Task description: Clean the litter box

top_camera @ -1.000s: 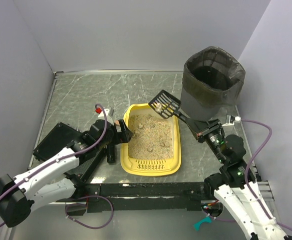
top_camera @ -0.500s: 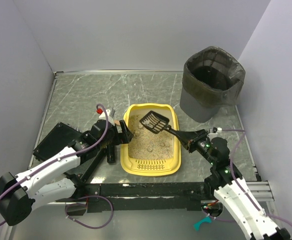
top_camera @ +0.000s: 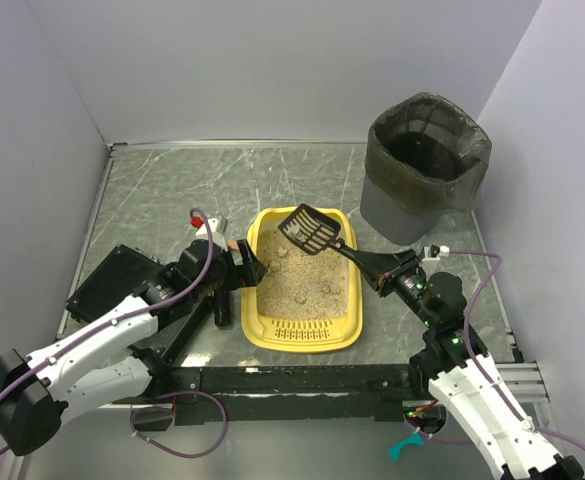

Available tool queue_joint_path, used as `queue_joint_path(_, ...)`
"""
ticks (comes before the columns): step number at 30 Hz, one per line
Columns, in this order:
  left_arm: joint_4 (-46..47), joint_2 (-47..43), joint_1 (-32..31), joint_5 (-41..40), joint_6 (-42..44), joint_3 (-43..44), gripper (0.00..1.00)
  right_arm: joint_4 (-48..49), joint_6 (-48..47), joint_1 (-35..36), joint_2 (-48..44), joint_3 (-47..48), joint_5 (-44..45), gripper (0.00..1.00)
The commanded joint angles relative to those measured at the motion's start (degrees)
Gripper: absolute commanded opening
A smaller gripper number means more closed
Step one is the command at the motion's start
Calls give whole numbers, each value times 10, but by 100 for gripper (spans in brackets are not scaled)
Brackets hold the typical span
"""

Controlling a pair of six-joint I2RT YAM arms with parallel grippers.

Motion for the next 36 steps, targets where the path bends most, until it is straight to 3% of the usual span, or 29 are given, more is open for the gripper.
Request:
queue_joint_path(1,-12,-22,-3,-16,-14,10,97,80,75,-3,-28,-16,38,0)
queue_joint_path(8,-51,-28,-2,-46,-9,22,97,-111,-85,-4,-53,153,153,0)
queue_joint_path(16,-70,-44,-3,-67,-12,23,97,-173,-179,-4,-15,285,328,0)
queue_joint_path(24,-69,-50,-3,-59,-15,25,97,-139,-364,-3,76,423,567,0)
queue_joint_path(26,-71,-46,-3,-61,-17,26,97,-106,-469,-4,121,458,582,0)
queue_joint_path(31,-68,-34,-2,-55,-17,29,97,-65,-607,-6,229,507,652,0)
queue_joint_path(35,-66,-33,-3,-54,-19,28,97,34,-821,-7,291,503,670,0)
queue_joint_path(36,-63,-34,-3,-54,-19,24,97,110,-872,-7,303,493,672,0)
